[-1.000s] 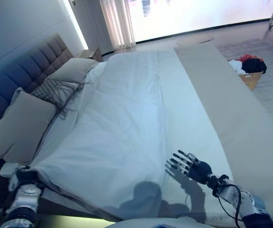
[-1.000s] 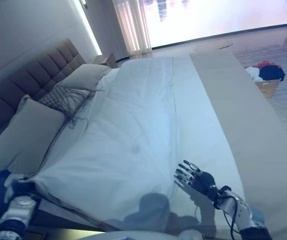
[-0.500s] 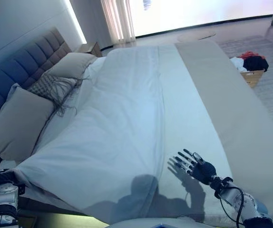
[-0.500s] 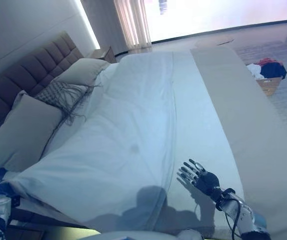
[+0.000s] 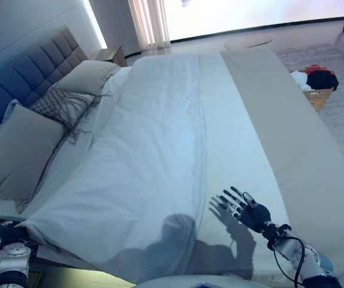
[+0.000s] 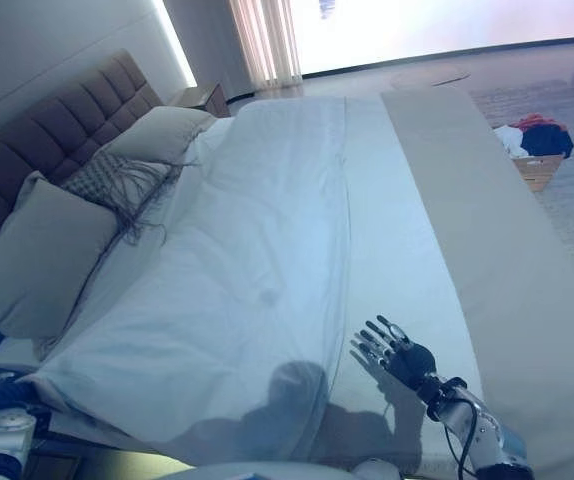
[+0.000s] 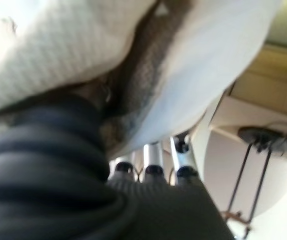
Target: Make the bed neatly
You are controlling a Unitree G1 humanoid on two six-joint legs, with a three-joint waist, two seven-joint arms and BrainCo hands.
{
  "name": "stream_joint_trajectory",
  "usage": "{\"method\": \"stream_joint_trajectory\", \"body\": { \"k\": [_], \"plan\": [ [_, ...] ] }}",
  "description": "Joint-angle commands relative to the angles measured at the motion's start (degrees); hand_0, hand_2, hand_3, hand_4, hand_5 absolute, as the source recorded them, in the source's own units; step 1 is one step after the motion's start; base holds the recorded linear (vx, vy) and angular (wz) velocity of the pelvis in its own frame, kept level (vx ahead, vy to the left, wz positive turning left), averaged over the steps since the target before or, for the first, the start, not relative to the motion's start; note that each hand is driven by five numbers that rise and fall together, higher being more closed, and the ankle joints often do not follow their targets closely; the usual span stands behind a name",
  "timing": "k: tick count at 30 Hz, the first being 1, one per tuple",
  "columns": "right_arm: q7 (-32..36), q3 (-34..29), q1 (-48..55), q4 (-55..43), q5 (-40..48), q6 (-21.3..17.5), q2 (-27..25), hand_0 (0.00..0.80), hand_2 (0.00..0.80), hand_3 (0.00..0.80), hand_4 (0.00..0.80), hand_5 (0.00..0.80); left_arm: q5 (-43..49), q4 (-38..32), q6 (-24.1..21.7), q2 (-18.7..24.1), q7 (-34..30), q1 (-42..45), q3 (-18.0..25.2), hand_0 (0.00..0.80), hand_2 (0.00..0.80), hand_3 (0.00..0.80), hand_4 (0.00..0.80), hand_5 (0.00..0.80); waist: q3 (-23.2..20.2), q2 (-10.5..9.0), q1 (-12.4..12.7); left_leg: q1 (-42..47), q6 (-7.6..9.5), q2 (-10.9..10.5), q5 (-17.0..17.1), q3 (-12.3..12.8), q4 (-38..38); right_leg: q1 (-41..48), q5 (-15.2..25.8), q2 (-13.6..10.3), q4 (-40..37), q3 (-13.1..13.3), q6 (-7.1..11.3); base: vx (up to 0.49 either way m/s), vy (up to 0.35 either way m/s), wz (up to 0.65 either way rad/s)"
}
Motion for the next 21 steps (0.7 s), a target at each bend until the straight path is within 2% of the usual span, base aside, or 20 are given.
{"method": "stream_joint_trajectory", "body": {
  "k": [1,6,8,14,17,21],
  "plan": [
    [1.7,-3.4,-1.0,0.7,1.3,-2.2,2.2,0.0,0.0,0.0,0.0,0.0,10.2,-4.4,4.0,9.6,5.6,3.5,3.4,0.8,0.8,0.8,0.8,0.8,1.2,-2.11,4.1,-2.3,0.59,-2.5,-2.0,-0.7,-2.4,4.6,22.5,-4.3,-19.5,1.5,8.18,0.023,0.108,-0.02],
    [1.7,-3.8,-1.5,1.1,1.8,-2.6,0.3,0.0,0.0,0.0,0.0,0.0,12.2,-3.2,5.2,13.0,5.4,5.8,4.6,0.8,0.8,0.8,0.8,0.8,2.0,-1.41,4.2,-2.9,0.77,-2.7,-2.3,-0.6,-1.6,4.1,22.0,-4.8,-19.0,1.8,8.02,-0.008,0.135,0.0],
    [1.5,-4.6,-1.9,1.0,2.1,-1.8,-0.2,0.0,0.0,0.0,0.0,0.0,12.9,-5.2,7.9,13.3,5.5,6.9,4.4,0.8,0.8,0.8,0.8,0.8,2.1,-1.26,4.8,-2.9,0.84,-2.9,-2.2,-1.0,-1.9,4.3,22.1,-5.2,-19.1,1.5,8.12,0.0,0.13,0.03],
    [1.3,-4.9,-2.1,0.4,1.9,-1.2,-0.7,0.0,0.0,0.0,0.0,0.0,11.1,-6.5,12.0,15.1,7.7,7.8,8.0,0.8,0.8,0.8,0.8,0.8,1.5,-1.34,5.9,-2.6,0.62,-3.2,-1.9,-1.3,-3.1,5.1,22.4,-5.9,-19.8,0.3,8.53,0.018,0.096,0.0],
    [0.6,-4.3,-2.3,-0.5,2.9,-1.3,-0.9,0.0,0.0,0.0,0.0,0.0,6.8,-5.1,12.1,16.1,9.2,7.4,10.1,0.8,0.8,0.8,0.8,0.8,1.1,-1.32,6.1,-2.3,0.67,-3.5,-1.9,-1.3,-3.6,5.2,22.7,-6.3,-20.1,0.0,8.78,0.007,0.056,0.01],
    [0.3,-3.6,-1.9,-1.2,3.4,-1.6,-0.5,0.0,0.0,0.0,0.0,0.0,8.2,-2.8,12.2,17.1,8.7,6.2,10.5,0.8,0.8,0.8,0.8,0.8,0.9,-1.4,5.8,-2.2,0.86,-3.7,-2.1,-1.2,-3.5,5.2,23.0,-6.7,-19.9,0.2,9.03,0.001,0.01,0.02]
  ]
}}
